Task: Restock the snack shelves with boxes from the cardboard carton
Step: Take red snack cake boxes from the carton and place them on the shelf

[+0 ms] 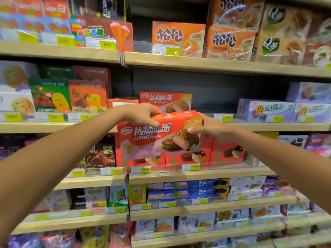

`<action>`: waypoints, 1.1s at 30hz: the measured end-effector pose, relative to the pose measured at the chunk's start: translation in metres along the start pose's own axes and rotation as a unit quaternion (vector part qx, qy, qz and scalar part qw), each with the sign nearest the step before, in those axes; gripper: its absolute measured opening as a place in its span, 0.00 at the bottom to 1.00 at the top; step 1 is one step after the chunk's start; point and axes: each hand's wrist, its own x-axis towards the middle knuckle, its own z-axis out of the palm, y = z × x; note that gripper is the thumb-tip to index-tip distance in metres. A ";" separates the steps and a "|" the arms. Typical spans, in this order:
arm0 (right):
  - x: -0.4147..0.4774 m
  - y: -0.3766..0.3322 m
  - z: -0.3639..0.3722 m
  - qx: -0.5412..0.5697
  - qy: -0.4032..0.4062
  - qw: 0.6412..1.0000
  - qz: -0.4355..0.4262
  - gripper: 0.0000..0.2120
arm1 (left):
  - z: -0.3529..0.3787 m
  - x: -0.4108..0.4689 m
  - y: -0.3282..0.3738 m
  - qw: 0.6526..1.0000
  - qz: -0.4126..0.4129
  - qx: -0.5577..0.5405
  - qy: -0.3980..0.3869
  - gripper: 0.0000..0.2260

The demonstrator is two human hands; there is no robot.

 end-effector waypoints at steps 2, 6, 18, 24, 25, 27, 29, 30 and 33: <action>0.007 -0.005 -0.013 0.001 0.023 0.999 -0.028 0.26 | -0.014 0.003 0.007 1.000 -0.004 -0.006 0.027 0.17; 0.026 -0.009 -0.039 -0.028 0.067 0.997 -0.033 0.25 | -0.031 0.016 0.010 0.995 -0.021 -0.008 0.096 0.24; 0.087 0.011 -0.103 0.049 0.176 0.982 -0.055 0.29 | -0.029 0.060 -0.040 0.926 -0.161 -0.116 0.321 0.23; 0.120 0.031 -0.100 0.031 0.180 0.980 -0.085 0.34 | -0.015 0.078 -0.051 0.891 -0.168 -0.182 0.381 0.20; 0.124 0.034 -0.099 0.027 0.188 0.978 -0.086 0.35 | -0.013 0.080 -0.052 0.885 -0.181 -0.179 0.390 0.21; 0.130 0.039 -0.098 0.009 0.204 0.975 -0.086 0.33 | -0.007 0.086 -0.053 0.877 -0.192 -0.173 0.405 0.23; 0.136 0.044 -0.098 -0.018 0.218 0.972 -0.082 0.30 | -0.003 0.091 -0.054 0.876 -0.199 -0.164 0.408 0.23; 0.138 0.047 -0.096 -0.028 0.223 0.972 -0.074 0.30 | -0.001 0.092 -0.055 0.878 -0.202 -0.155 0.406 0.22; 0.144 0.061 -0.089 -0.047 0.210 0.975 -0.053 0.29 | 0.008 0.093 -0.063 0.886 -0.218 -0.130 0.388 0.20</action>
